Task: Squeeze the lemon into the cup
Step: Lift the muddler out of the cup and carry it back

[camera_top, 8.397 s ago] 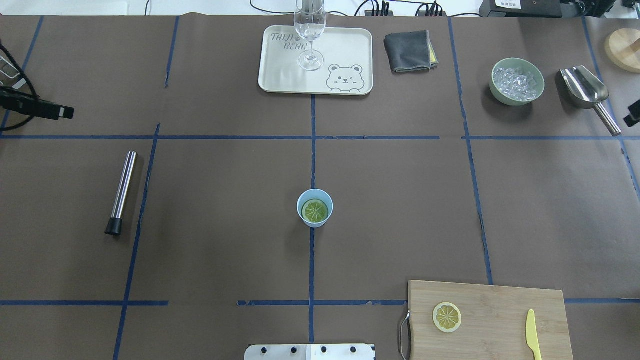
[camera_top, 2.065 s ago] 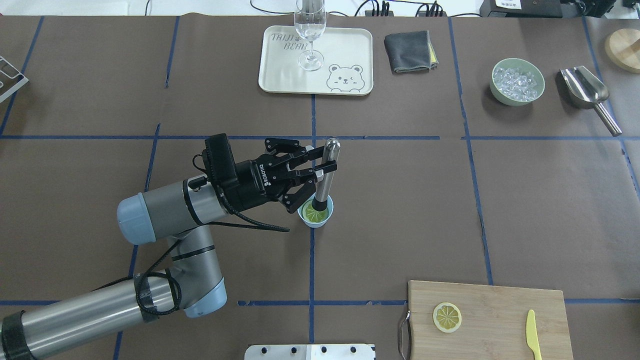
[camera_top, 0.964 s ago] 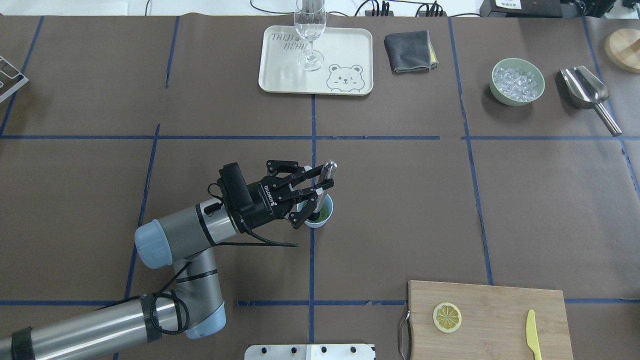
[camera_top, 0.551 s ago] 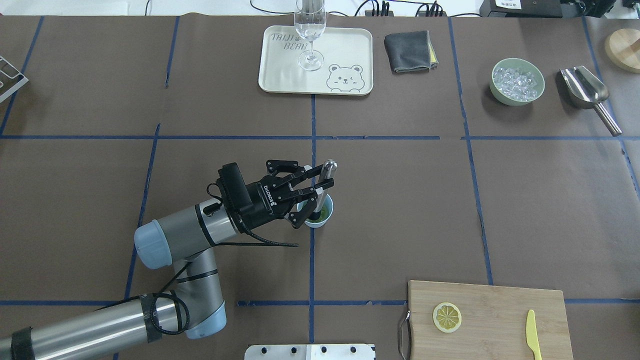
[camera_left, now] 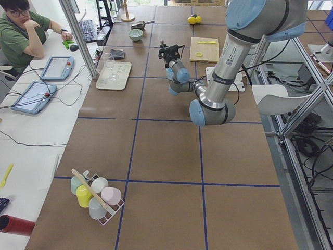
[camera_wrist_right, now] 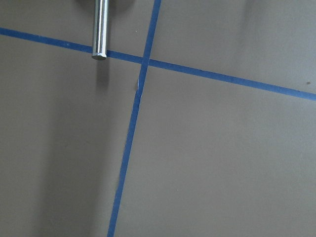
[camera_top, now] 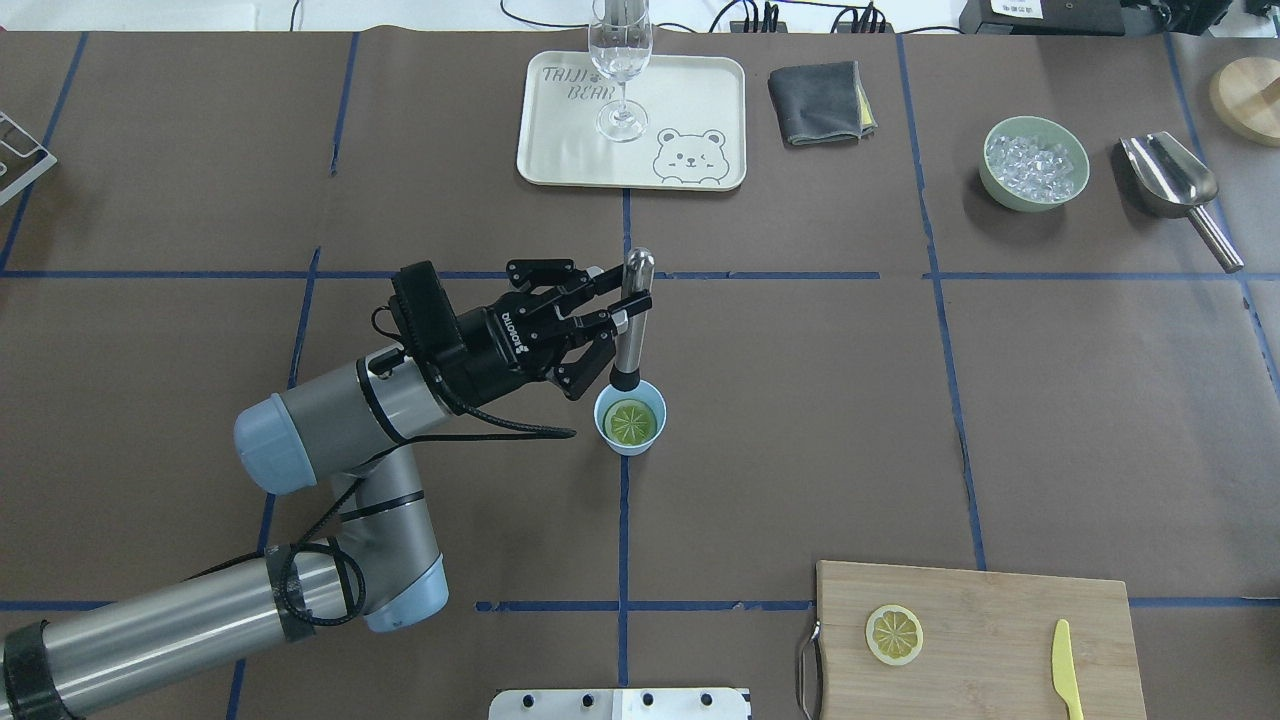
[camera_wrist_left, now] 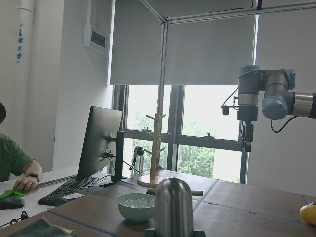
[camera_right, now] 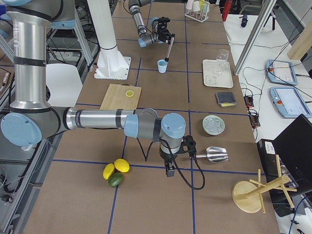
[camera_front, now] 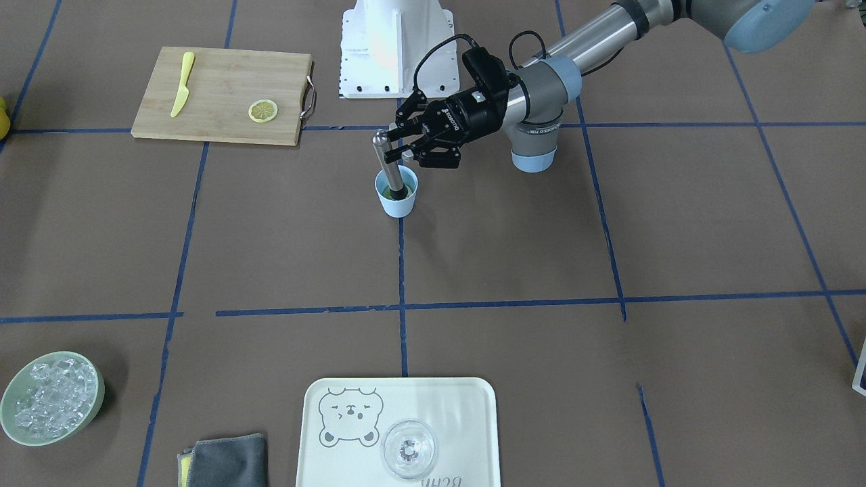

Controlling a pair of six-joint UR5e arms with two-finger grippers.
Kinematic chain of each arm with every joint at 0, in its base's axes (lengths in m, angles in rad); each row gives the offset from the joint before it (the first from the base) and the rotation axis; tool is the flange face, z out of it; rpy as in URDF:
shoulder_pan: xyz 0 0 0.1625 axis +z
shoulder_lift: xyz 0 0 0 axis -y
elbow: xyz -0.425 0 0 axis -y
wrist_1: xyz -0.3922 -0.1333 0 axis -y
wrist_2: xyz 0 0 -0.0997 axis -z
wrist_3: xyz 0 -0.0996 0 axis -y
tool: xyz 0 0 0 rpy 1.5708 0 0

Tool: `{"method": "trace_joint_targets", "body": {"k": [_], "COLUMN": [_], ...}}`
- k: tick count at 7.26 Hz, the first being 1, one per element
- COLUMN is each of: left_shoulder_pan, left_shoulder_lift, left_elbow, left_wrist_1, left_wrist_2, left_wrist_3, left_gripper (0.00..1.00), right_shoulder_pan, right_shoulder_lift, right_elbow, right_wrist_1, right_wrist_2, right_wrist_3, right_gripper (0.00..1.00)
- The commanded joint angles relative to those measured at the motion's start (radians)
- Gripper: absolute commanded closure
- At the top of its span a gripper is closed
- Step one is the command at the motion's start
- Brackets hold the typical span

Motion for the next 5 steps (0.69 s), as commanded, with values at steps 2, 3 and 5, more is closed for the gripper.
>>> {"method": "trace_joint_targets", "body": {"k": [2,3,5], "left_shoulder_pan": [-0.078,-0.115,-0.175], "left_shoulder_lift": [0.034,0.063,0.1], "left_elbow": [-0.048,-0.073,-0.111], "left_wrist_1": [0.041,0.116,0.294], "left_wrist_2": [-0.008,-0.051,-0.149], "left_wrist_3": [-0.151,-0.181,-0.327], "left_gripper": [1.0,1.0,1.0], "right_shoulder_pan": [0.0,0.0,0.0], "right_shoulder_lift": [0.004,0.004,0.004], "right_elbow": [-0.002,-0.002,-0.002], "right_wrist_1": [0.0,0.0,0.0], "right_wrist_2": [0.001,0.001,0.002], "right_wrist_3": [0.0,0.0,-0.002], "right_gripper": [0.0,0.0,0.0]}}
